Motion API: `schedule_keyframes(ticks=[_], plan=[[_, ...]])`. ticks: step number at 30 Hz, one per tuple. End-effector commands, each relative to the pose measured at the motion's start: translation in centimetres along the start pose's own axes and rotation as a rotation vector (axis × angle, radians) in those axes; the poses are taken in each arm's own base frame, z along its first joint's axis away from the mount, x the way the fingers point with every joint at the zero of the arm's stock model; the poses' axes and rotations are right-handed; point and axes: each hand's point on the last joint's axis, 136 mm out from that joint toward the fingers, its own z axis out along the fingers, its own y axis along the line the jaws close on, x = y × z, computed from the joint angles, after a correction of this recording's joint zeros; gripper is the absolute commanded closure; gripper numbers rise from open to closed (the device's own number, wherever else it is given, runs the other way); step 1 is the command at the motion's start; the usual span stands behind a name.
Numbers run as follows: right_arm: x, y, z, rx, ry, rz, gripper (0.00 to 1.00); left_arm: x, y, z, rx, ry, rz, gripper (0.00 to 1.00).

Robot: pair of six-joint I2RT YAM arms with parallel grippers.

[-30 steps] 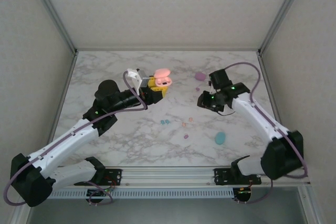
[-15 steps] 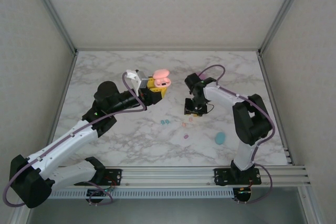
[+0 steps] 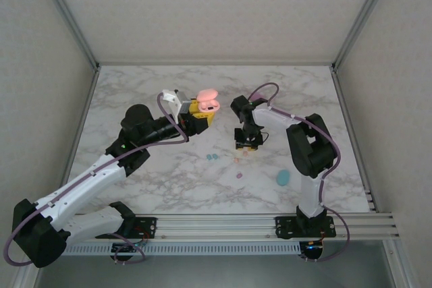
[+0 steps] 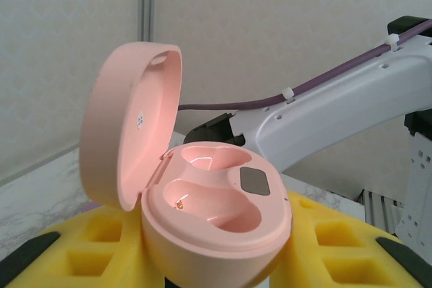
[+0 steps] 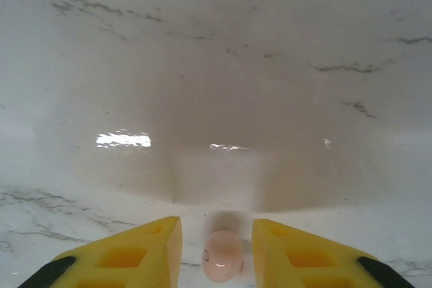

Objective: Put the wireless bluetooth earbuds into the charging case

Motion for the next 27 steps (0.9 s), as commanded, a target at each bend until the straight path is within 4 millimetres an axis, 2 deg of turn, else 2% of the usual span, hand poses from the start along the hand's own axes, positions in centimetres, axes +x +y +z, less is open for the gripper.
schedule_keyframes(ticks=[1,14,27], plan=[[0.4,-0.6,-0.1,0.052,0.017,-0.014,0.67,-0.4,0.2,0.0,-0.008,-0.008,0.013,0.71],[1.5,0.0,0.8,0.023,0.056,-0.026,0.69,-0.3,0.2,0.1,-0.004,-0.005,0.009,0.71],[1.7,-0.8,1.3,0.074,0.069,-0.035,0.72,-0.3,0.2,0.2,0.001,-0.005,0.003,0.71]])
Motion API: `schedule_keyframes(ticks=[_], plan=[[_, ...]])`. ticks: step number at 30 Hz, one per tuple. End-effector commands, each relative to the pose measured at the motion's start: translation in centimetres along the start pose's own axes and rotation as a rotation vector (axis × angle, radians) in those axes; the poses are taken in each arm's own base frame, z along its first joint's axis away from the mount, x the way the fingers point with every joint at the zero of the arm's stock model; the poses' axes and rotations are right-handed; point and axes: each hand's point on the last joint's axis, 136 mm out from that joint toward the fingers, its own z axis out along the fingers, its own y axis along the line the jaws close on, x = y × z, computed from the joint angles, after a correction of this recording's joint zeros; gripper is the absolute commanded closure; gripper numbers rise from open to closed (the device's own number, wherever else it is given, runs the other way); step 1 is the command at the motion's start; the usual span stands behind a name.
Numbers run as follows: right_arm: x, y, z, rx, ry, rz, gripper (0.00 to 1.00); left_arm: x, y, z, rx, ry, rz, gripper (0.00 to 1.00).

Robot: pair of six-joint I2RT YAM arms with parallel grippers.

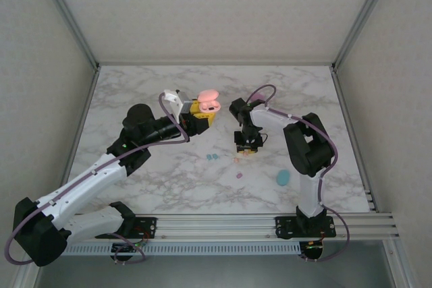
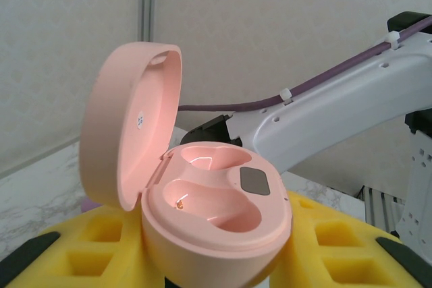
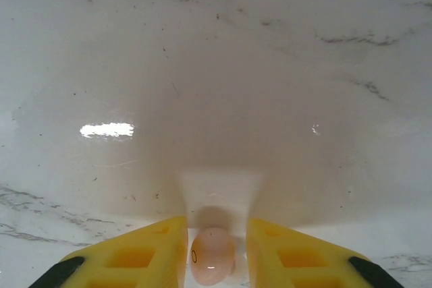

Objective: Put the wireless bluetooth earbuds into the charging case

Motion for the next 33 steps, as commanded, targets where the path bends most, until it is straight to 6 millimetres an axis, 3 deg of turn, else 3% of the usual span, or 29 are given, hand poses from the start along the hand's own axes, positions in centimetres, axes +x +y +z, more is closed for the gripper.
schedule_keyframes(ticks=[1,16,21,26,33], plan=[[0.8,-0.5,0.7,0.041,0.031,-0.021,0.74,-0.8,-0.1,0.0,0.003,-0.02,0.012,0.7],[1.2,-0.7,1.3,0.051,0.054,-0.023,0.76,-0.8,0.0,0.1,0.005,-0.016,0.006,0.7],[1.1,-0.6,0.1,0.036,0.028,-0.022,0.78,-0.8,0.0,0.0,0.001,-0.014,0.006,0.7],[1.1,1.1,-4.2,-0.115,-0.058,-0.013,0.81,-0.6,0.3,-0.1,-0.018,-0.009,0.014,0.7],[1.3,5.9,-14.8,-0.809,-0.162,0.025,0.81,-0.3,0.9,-0.1,-0.041,0.005,0.028,0.7]])
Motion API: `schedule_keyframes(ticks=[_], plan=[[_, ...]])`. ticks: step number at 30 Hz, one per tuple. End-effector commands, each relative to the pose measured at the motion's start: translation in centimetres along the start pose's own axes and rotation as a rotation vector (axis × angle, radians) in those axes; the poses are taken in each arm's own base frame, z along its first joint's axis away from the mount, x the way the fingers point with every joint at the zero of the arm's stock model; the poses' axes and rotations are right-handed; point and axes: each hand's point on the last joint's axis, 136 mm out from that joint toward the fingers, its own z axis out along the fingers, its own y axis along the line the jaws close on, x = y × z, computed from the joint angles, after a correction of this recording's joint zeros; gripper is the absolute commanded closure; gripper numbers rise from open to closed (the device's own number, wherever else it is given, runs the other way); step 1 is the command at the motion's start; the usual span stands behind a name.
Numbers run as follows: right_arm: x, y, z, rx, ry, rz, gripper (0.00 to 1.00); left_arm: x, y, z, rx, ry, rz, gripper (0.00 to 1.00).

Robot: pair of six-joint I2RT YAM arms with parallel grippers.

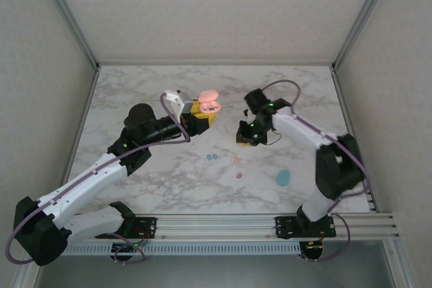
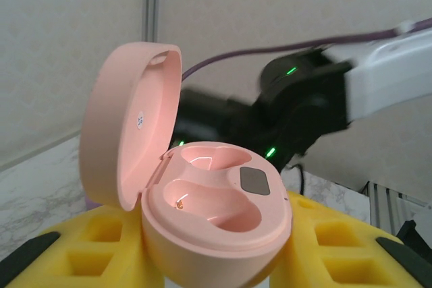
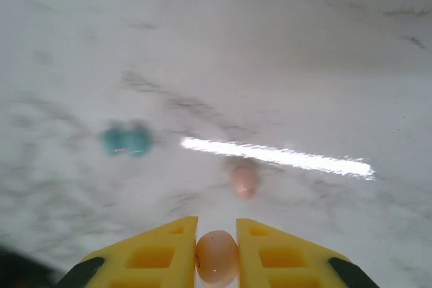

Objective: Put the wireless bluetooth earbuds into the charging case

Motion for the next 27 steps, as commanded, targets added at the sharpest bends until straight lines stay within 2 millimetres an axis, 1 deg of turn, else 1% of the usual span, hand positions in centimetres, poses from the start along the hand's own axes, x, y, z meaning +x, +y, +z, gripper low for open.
schedule_keyframes(ticks=[1,3,6,9,15,20,24,27], plan=[[0.1,6.2,-4.5,-0.486,0.024,0.011,0.81,-0.9,0.7,-0.3,-0.026,-0.017,0.028,0.7],[0.4,8.3,-6.8,-0.662,0.045,-0.027,0.81,-1.1,1.1,-0.4,-0.032,-0.024,0.032,0.7],[1.3,10.5,-9.3,-0.816,0.106,-0.067,0.81,-1.2,1.7,-0.5,-0.044,-0.028,0.035,0.7],[1.8,11.5,-10.8,-0.88,0.144,-0.084,0.81,-1.4,2.4,-0.8,-0.059,-0.031,0.041,0.7],[2.1,13.0,-13.1,-0.958,0.181,-0.101,0.81,-1.3,3.2,-1.3,-0.076,-0.027,0.045,0.7],[2.0,13.8,-14.6,-0.972,0.169,-0.098,0.81,-0.8,3.3,-1.2,-0.074,-0.014,0.043,0.7],[1.5,14.0,-15.3,-0.931,0.105,-0.091,0.81,-0.3,3.2,-1.1,-0.062,-0.001,0.047,0.7],[1.3,14.1,-16.6,-0.883,0.011,-0.133,0.8,-0.2,2.8,-1.1,-0.036,0.0,0.054,0.7]])
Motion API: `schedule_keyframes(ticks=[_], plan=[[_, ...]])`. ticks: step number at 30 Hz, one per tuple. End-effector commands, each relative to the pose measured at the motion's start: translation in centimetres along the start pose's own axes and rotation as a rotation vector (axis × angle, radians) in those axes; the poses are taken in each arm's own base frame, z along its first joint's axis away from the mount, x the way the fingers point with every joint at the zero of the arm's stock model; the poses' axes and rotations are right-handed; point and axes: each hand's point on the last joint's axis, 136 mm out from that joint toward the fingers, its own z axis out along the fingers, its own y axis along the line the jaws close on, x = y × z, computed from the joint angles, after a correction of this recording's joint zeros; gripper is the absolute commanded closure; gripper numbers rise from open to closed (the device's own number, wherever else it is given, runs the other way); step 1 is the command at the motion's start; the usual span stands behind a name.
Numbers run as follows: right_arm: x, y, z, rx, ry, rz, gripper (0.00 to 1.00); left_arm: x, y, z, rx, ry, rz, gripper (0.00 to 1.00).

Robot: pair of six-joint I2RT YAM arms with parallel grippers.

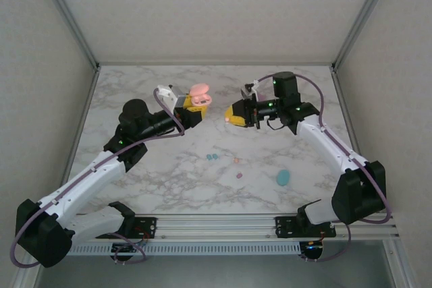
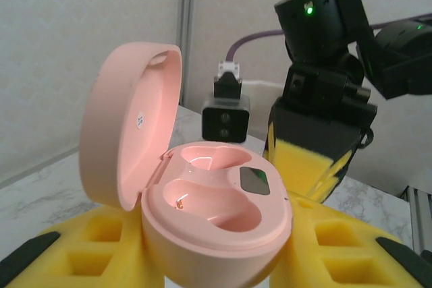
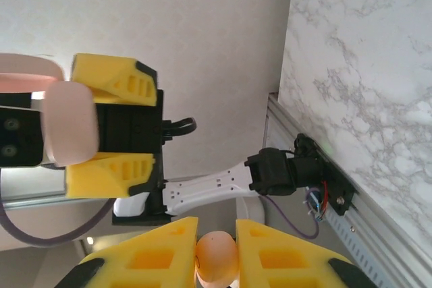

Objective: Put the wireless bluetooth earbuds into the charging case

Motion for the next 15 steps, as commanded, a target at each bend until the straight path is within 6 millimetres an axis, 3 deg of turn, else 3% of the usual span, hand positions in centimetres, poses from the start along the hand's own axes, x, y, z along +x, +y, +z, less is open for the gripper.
schedule_keyframes(ticks=[1,9,15], plan=[[0.3,3.4,-1.1,0.026,-0.069,-0.136,0.8,-0.2,-0.6,0.0,0.045,-0.003,0.026,0.7],[0.2,7.8,-1.9,-0.05,-0.123,-0.17,0.8,0.2,-0.8,0.8,0.072,0.025,0.033,0.69],[0.6,8.9,-2.1,-0.078,-0.113,-0.178,0.8,0.2,-1.1,1.3,0.094,0.035,0.041,0.69]])
